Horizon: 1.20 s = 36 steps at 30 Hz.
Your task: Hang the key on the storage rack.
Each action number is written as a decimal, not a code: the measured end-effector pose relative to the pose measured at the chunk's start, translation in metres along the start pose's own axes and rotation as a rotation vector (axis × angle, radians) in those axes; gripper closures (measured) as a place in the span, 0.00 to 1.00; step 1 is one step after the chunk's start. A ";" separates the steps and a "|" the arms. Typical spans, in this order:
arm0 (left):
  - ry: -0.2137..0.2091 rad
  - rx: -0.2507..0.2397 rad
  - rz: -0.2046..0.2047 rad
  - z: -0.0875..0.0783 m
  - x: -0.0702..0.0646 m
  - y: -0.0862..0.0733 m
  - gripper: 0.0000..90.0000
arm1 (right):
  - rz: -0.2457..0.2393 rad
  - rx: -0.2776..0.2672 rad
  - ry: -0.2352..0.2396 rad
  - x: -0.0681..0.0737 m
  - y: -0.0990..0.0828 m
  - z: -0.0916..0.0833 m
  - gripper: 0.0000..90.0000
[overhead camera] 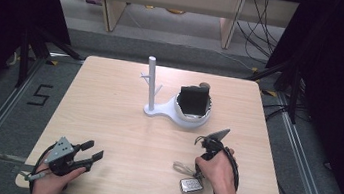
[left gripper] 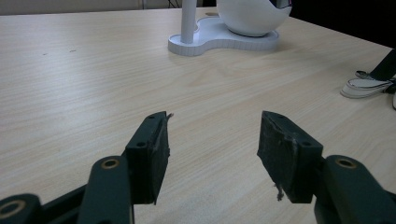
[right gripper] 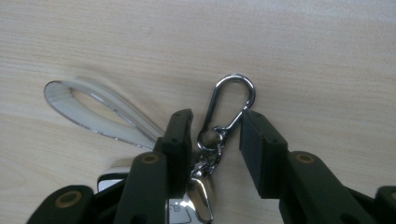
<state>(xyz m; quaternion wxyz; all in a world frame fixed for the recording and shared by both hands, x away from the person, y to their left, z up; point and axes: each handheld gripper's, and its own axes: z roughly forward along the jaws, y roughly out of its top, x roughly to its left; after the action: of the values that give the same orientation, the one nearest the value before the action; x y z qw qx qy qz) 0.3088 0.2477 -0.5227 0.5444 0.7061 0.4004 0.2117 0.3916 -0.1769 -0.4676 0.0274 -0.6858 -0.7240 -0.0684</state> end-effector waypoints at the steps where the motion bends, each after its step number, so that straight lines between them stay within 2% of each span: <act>1: 0.001 0.001 0.000 0.000 0.000 0.000 0.47 | 0.008 0.010 -0.006 0.001 0.000 0.001 0.71; 2: 0.001 0.002 0.001 0.000 0.000 0.000 0.47 | 0.043 0.015 -0.003 0.003 0.000 0.001 0.70; 3: 0.001 0.002 0.001 0.000 0.000 0.000 0.47 | 0.026 -0.017 0.003 0.001 -0.001 0.005 0.70; 6: 0.000 0.002 -0.001 0.000 0.000 0.000 0.47 | 0.044 0.029 -0.017 0.002 0.000 0.003 0.70; 8: 0.000 0.001 -0.002 0.000 0.000 0.000 0.47 | 0.008 0.014 -0.036 0.002 -0.002 0.006 0.72; 9: 0.000 0.001 -0.002 0.000 0.000 0.000 0.47 | 0.031 0.024 -0.029 0.004 -0.001 0.004 0.72; 10: 0.000 0.001 -0.002 0.000 0.000 0.000 0.47 | 0.013 0.031 -0.018 0.004 -0.001 0.004 0.74; 13: -0.001 -0.001 -0.002 0.000 0.000 0.000 0.47 | -0.004 0.035 -0.053 0.005 -0.001 0.005 0.80; 18: 0.000 -0.002 -0.002 0.000 0.001 0.000 0.47 | -0.009 0.040 -0.055 0.004 0.000 0.005 0.81; 20: 0.000 -0.003 -0.001 0.000 0.001 0.000 0.47 | -0.072 0.044 -0.083 0.002 0.000 0.006 0.81; 21: 0.001 0.000 -0.002 -0.001 0.001 0.000 0.47 | -0.042 0.055 -0.069 0.004 0.001 0.005 0.81; 22: 0.001 0.001 -0.001 -0.001 0.001 0.000 0.47 | -0.047 0.057 -0.074 0.005 0.002 0.006 0.79; 23: 0.001 -0.002 -0.001 -0.001 0.001 0.000 0.47 | -0.064 0.028 -0.063 0.005 0.002 0.008 0.78; 24: -0.002 -0.003 -0.002 0.000 0.001 0.000 0.47 | -0.066 0.061 -0.064 0.007 0.004 0.006 0.77; 25: -0.003 -0.003 -0.001 0.000 0.001 0.000 0.47 | -0.086 0.042 -0.061 0.007 0.004 0.007 0.76; 27: -0.005 -0.007 -0.001 0.000 0.001 0.000 0.47 | -0.120 0.061 -0.064 0.006 0.007 0.006 0.77; 28: -0.004 -0.007 -0.003 0.000 0.002 0.000 0.47 | -0.112 0.042 -0.066 0.007 0.006 0.008 0.79; 31: 0.002 0.005 -0.004 -0.001 0.001 0.000 0.47 | -0.140 0.055 -0.093 0.009 0.007 0.008 0.81; 32: 0.001 0.004 -0.001 0.000 0.001 0.000 0.47 | -0.148 0.077 -0.097 0.010 0.008 0.007 0.82; 34: -0.001 0.002 -0.003 0.000 0.000 0.000 0.47 | -0.168 0.060 -0.114 0.011 0.008 0.009 0.82; 36: -0.001 0.000 -0.003 0.000 0.000 0.000 0.47 | -0.221 0.079 -0.124 0.011 0.009 0.008 0.83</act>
<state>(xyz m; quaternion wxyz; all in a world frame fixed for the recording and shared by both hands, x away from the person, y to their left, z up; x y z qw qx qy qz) 0.3087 0.2481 -0.5231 0.5452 0.7054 0.4011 0.2104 0.4000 -0.1642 -0.4734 0.0019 -0.6031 -0.7977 0.0000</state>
